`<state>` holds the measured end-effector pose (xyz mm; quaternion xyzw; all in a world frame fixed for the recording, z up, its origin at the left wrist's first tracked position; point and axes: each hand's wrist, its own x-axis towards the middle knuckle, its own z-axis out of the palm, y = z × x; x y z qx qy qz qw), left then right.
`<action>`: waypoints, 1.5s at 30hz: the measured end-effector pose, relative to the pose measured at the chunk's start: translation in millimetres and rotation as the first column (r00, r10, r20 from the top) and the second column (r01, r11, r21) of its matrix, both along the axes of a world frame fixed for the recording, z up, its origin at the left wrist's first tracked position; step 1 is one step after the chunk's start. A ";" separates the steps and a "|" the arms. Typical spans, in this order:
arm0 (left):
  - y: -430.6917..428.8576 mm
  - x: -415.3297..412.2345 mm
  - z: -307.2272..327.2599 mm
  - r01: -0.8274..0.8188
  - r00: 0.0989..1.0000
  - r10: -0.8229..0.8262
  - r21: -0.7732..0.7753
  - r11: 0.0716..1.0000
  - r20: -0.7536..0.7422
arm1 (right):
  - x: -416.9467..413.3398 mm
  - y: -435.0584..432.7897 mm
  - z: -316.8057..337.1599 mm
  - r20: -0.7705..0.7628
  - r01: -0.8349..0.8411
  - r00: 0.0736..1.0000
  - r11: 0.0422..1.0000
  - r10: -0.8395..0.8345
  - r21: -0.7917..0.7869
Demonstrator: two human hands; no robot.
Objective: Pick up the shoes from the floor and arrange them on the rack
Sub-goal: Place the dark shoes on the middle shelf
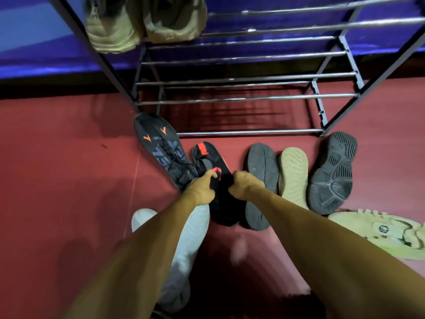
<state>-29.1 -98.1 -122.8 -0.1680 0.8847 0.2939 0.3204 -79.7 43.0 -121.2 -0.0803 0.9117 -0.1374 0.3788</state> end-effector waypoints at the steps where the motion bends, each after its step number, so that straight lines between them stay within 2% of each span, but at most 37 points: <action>1: 0.2 0.8 0.1 0.004 1.000 -0.004 0.003 1.000 -0.017 | -2.0 1.3 -1.9 0.010 0.009 1.000 1.000 -0.009 -0.008; 8: 3.7 9.9 18.7 0.028 0.993 -0.032 -0.041 0.999 -0.109 | -5.1 12.4 9.9 -0.021 0.120 0.992 0.976 -0.126 -0.180; 14: 11.9 17.1 54.4 0.054 0.992 -0.059 -0.046 0.997 -0.112 | -3.3 17.5 58.2 -0.022 0.029 0.999 0.992 -0.032 -0.123; 17: 17.9 16.5 83.8 0.089 0.991 -0.092 -0.034 0.995 -0.098 | -2.5 26.4 89.1 0.003 -0.010 1.000 0.993 0.011 -0.121; 23: 25.2 9.2 155.6 0.220 0.967 -0.226 -0.068 0.973 -0.116 | 2.8 53.9 160.8 0.011 0.080 0.997 0.964 -0.080 -0.252; 27: 30.6 8.9 209.0 0.256 0.950 -0.267 -0.090 0.963 -0.159 | 10.7 63.7 214.1 -0.017 0.089 0.995 0.948 -0.099 -0.305; 35: 35.0 -0.3 303.8 0.328 0.916 -0.345 -0.111 0.938 -0.207 | 6.6 72.9 304.5 -0.139 0.013 0.989 0.953 -0.057 -0.302; 39: 29.0 -6.2 335.8 0.318 0.896 -0.329 -0.087 0.944 -0.298 | -0.2 78.2 332.3 -0.184 0.009 0.980 0.932 -0.081 -0.363; 42: 19.7 -10.6 347.5 0.264 0.861 -0.270 -0.074 0.962 -0.431 | -6.9 83.4 340.8 -0.170 0.086 0.967 0.869 -0.191 -0.486; 43: 17.4 -11.3 348.7 0.233 0.848 -0.223 -0.040 0.972 -0.481 | -9.8 85.1 340.5 -0.182 0.097 0.959 0.855 -0.217 -0.510; 45: 12.0 -12.4 344.8 0.121 0.852 -0.032 0.137 0.983 -0.523 | -16.6 87.4 336.3 -0.234 0.106 0.938 0.853 -0.257 -0.512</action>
